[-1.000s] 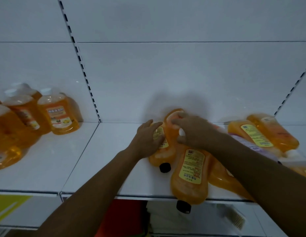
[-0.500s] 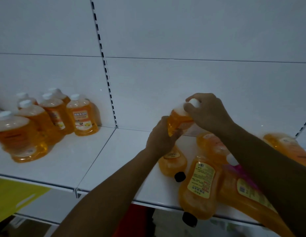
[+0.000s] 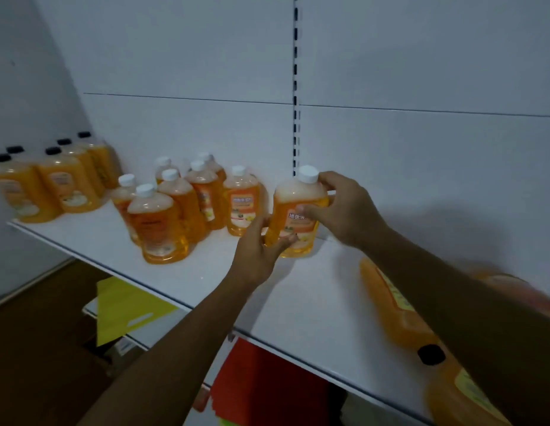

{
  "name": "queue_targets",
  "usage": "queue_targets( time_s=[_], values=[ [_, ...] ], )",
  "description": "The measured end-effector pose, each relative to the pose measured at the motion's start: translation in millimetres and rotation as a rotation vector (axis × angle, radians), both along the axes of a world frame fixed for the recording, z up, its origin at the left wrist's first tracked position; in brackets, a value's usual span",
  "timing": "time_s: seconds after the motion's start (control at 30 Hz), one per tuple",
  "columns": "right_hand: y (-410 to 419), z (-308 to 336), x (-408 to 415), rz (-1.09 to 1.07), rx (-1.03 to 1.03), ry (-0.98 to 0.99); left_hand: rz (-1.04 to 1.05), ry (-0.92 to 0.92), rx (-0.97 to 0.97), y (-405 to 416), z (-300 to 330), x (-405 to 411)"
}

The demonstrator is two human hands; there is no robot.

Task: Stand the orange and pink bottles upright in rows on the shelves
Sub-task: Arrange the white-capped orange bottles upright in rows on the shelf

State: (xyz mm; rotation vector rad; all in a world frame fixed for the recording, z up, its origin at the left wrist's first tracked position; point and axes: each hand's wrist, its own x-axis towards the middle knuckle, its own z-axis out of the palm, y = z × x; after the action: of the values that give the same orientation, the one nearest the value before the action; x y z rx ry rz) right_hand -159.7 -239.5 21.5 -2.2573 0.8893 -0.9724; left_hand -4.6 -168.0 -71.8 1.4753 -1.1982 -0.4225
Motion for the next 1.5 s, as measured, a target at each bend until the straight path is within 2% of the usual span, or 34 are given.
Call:
queue_targets(
  time_s=[0.1,0.27,0.4,0.57,0.73,0.83,0.9,1.07,1.27,1.37,1.5],
  values=[
    [10,-17,57,0.089,0.074,-0.027,0.134,-0.059,-0.010,25,-14,41],
    [18,-40,131,0.243,-0.024,0.049,0.313,-0.091,0.023,41,-40,89],
    [10,-50,162,0.257,0.006,0.027,0.412,-0.166,0.047,38,-47,110],
    [-9,-59,183,0.137,-0.115,0.072,0.440,-0.213,0.072,29,-49,118],
    [-9,-60,192,0.075,-0.139,0.078,0.399,-0.169,0.120,29,-48,112],
    [-4,-61,191,0.052,-0.152,0.068,0.373,-0.136,0.223,40,-49,96],
    [0,-62,189,0.052,-0.155,0.097,0.387,-0.179,0.289,49,-50,82],
    [-2,-62,138,0.122,-0.120,0.155,0.375,-0.401,0.293,58,-42,43],
    [-35,-52,2,-0.017,-0.103,0.498,0.011,-0.460,0.259,19,-39,-7],
    [-40,-49,-60,-0.079,-0.045,0.598,-0.121,-0.512,0.211,1,-41,-36],
    [-34,-57,-107,-0.098,-0.002,0.720,-0.285,-0.592,0.239,-16,-39,-71]
  ],
)
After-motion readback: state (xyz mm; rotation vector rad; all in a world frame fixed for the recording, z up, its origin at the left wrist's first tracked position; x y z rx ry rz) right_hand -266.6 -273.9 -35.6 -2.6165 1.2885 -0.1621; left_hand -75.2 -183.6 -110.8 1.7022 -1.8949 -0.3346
